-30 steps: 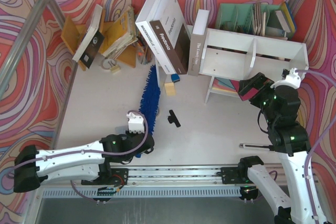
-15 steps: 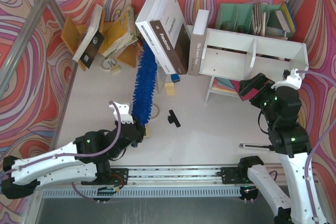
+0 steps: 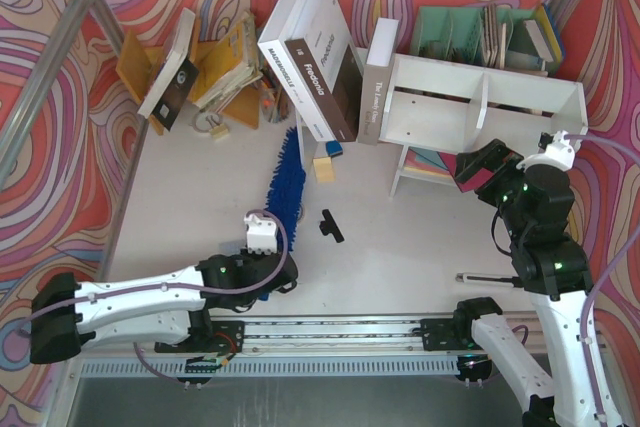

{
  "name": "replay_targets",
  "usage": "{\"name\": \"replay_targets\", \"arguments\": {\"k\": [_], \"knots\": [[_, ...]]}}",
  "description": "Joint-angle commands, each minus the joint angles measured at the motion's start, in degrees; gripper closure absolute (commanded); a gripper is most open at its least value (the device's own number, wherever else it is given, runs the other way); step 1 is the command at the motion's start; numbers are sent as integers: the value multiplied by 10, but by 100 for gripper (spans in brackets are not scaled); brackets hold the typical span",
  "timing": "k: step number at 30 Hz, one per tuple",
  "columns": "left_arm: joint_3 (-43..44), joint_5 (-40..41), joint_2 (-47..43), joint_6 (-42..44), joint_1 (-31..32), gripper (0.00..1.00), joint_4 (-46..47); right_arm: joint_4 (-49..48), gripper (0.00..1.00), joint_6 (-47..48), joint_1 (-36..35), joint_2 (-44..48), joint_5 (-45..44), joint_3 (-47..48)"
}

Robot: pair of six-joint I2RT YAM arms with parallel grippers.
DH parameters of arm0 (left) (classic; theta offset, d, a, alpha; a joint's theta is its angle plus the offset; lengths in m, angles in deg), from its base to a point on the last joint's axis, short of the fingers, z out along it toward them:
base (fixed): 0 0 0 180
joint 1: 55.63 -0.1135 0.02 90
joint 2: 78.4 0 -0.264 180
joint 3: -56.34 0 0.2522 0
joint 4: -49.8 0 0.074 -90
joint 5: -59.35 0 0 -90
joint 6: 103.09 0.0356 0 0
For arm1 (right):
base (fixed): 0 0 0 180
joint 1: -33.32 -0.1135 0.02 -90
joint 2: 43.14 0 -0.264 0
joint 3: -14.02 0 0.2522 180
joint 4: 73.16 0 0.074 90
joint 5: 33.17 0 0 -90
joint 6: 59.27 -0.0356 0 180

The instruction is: Dust the bookshelf with a duster

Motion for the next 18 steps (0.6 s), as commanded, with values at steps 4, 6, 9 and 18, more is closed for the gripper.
{"name": "replay_targets", "arguments": {"k": [4,6,9,18], "knots": [[48,29,0,-3,2,100,-21,-5,1,3,-1,8,-2,4],[72,43,-25,11,2,100,-40,-2,1,5,-1,8,-3,7],[112,71,-69,33,2,100,-65,1,1,6,-1,10,-6,9],[225,110,-124,98,2,100,-113,-3,1,3,-1,10,-5,3]]}}
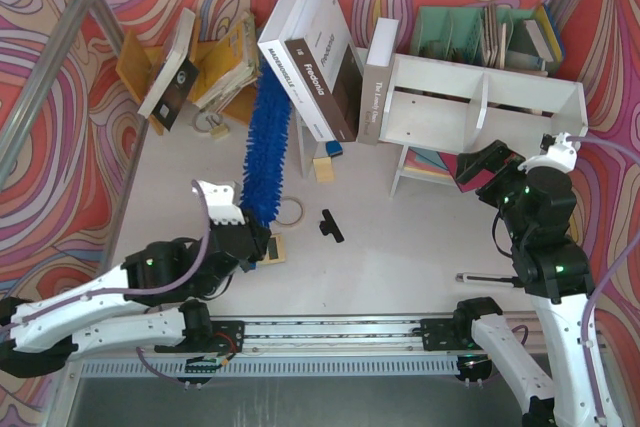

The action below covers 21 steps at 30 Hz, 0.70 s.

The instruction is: Dust the bookshelf with a duster

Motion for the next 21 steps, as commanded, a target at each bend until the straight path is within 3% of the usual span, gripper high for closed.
{"name": "replay_targets", "arguments": {"k": [1,14,21], "knots": [[35,39,-13,51,2,100,-20,-3,1,3,-1,3,-5,2],[136,50,-32,115,2,100,-40,-10,1,3,-1,-6,-1,3],[146,40,-51,124,1,100,-24,-11,1,0,-1,-8,2,5]]}}
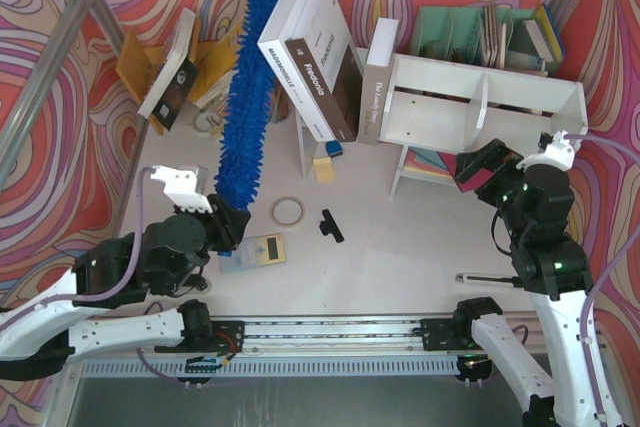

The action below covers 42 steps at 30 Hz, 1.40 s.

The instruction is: Dust the bookshelf with a duster

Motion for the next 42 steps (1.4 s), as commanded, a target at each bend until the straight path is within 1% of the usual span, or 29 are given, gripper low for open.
{"name": "replay_targets", "arguments": {"k": [1,12,15,20,23,27,32,37,42], "knots": [[10,16,-20,23,1,100,20,-9,1,1,-1,0,1,6],[36,14,-52,47,2,100,18,-9,1,1,-1,-1,1,7],[37,-3,-50,55,2,100,31,-9,1,0,-1,1,0,4],[32,-19,-22,49,2,100,42,-9,1,0,-1,3,-1,0],[28,-10,-20,42,2,100,39,-8,1,0,-1,3,-2,-2],[25,11,-49,41,2,100,33,-9,1,1,-1,6,-2,-6],[25,12,-82,55,1,100,37,-8,1,-1,-1,6,-1,-10],[5,-8,-100,81,2,100,83,-7,1,-2,-1,10,-2,-9],[3,-51,-95,137,2,100,153,-3,1,0,-1,10,-4,-7]]}}
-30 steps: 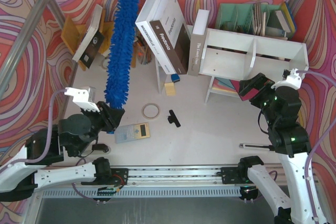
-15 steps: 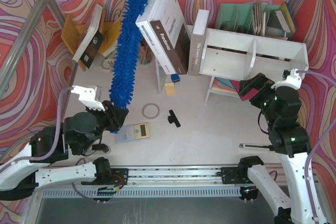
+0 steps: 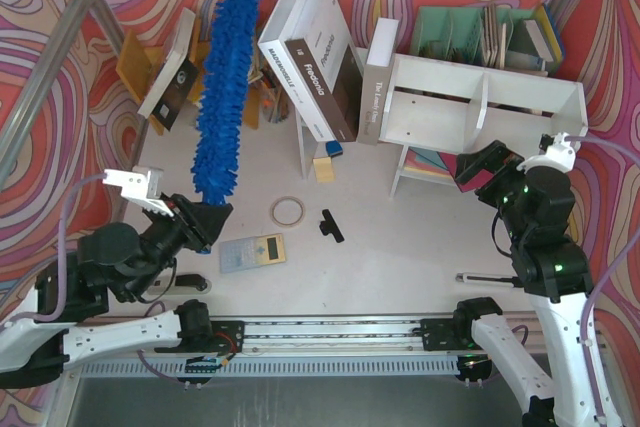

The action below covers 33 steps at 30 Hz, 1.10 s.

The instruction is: Dust the bookshelf with a duster

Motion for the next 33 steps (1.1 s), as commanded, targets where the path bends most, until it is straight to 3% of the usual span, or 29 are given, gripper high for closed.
{"name": "replay_targets", "arguments": {"k": [1,9,19,26,33], "knots": [[0,-37,6,74,2,100,102,-2,1,0,-1,4,-4,-3],[33,-108,64,160,2,100,171,-4,1,0,-1,2,-8,-4],[41,-199,146,182,16,100,199,-6,1,7,-1,-4,-13,13],[57,-120,197,266,141,100,233,-9,1,7,-1,-10,-10,15],[72,-98,238,262,152,100,223,-10,1,6,-1,-11,-11,18]]}}
